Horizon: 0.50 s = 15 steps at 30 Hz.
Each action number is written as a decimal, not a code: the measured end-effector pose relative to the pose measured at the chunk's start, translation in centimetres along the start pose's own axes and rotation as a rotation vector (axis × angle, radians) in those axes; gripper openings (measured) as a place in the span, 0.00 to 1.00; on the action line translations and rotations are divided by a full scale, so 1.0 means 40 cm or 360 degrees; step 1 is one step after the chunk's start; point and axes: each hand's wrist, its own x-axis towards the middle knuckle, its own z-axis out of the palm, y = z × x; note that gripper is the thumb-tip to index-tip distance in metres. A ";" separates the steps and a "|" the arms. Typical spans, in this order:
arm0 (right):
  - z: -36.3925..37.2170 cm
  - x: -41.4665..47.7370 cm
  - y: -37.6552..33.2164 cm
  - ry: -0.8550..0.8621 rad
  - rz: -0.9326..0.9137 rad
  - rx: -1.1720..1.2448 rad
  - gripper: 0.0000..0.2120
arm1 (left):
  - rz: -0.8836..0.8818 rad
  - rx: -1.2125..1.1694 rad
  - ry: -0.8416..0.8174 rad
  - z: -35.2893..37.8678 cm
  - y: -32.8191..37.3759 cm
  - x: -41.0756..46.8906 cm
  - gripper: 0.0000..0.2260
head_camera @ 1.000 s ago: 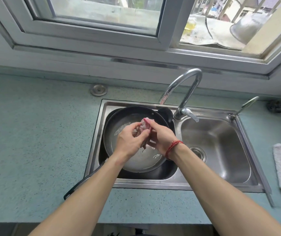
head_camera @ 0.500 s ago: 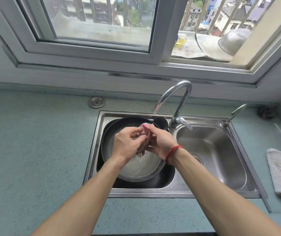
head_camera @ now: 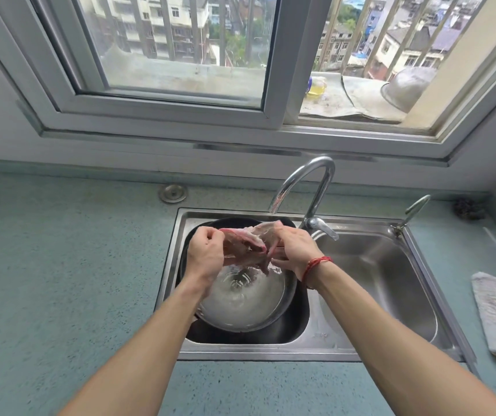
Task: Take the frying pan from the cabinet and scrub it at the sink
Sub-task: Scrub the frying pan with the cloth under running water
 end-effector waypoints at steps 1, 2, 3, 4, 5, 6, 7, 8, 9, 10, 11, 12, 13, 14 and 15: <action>-0.009 0.001 -0.006 0.0053 0.0019 0.0001 0.17 | -0.0053 -0.0120 -0.0004 -0.009 -0.001 0.005 0.08; -0.015 0.000 -0.010 0.0098 0.0033 0.0022 0.16 | -0.0079 -0.0201 -0.0015 -0.016 0.003 0.006 0.08; -0.019 -0.001 -0.015 0.0126 0.0045 0.0048 0.16 | -0.0102 -0.0259 -0.0031 -0.019 0.011 0.002 0.08; -0.021 -0.006 -0.020 0.0137 0.0051 0.0074 0.15 | -0.0130 -0.0323 -0.0046 -0.021 0.022 -0.002 0.09; -0.023 -0.009 -0.026 0.0133 0.0054 0.0104 0.14 | -0.0167 -0.0394 -0.0058 -0.023 0.026 0.000 0.10; -0.026 -0.009 -0.032 0.0128 0.0050 0.0146 0.14 | -0.0212 -0.0478 -0.0058 -0.026 0.030 0.002 0.11; -0.029 -0.009 -0.038 0.0124 0.0049 0.0201 0.14 | -0.0270 -0.0563 -0.0034 -0.033 0.025 0.011 0.13; -0.033 -0.010 -0.045 0.0126 0.0045 0.0255 0.14 | -0.0326 -0.0643 0.0010 -0.040 0.020 0.018 0.14; -0.037 -0.010 -0.050 0.0135 0.0039 0.0291 0.14 | -0.0380 -0.0700 0.0058 -0.046 0.015 0.025 0.15; -0.039 -0.009 -0.054 0.0147 0.0036 0.0304 0.14 | -0.0435 -0.0747 0.0081 -0.050 0.008 0.028 0.15; -0.038 -0.009 -0.056 0.0152 0.0046 0.0309 0.15 | -0.0496 -0.0781 0.0052 -0.051 0.004 0.028 0.15; -0.036 -0.009 -0.058 0.0143 0.0055 0.0322 0.15 | -0.0558 -0.0807 -0.0048 -0.047 0.004 0.021 0.16; -0.031 -0.009 -0.062 0.0124 0.0058 0.0340 0.15 | -0.0617 -0.0801 -0.0165 -0.042 0.001 0.016 0.19; -0.027 -0.010 -0.066 0.0100 0.0057 0.0358 0.15 | -0.0640 -0.0756 -0.0299 -0.036 -0.002 0.010 0.21; -0.024 -0.011 -0.072 0.0076 0.0047 0.0369 0.16 | -0.0619 -0.0630 -0.0437 -0.032 -0.007 0.005 0.20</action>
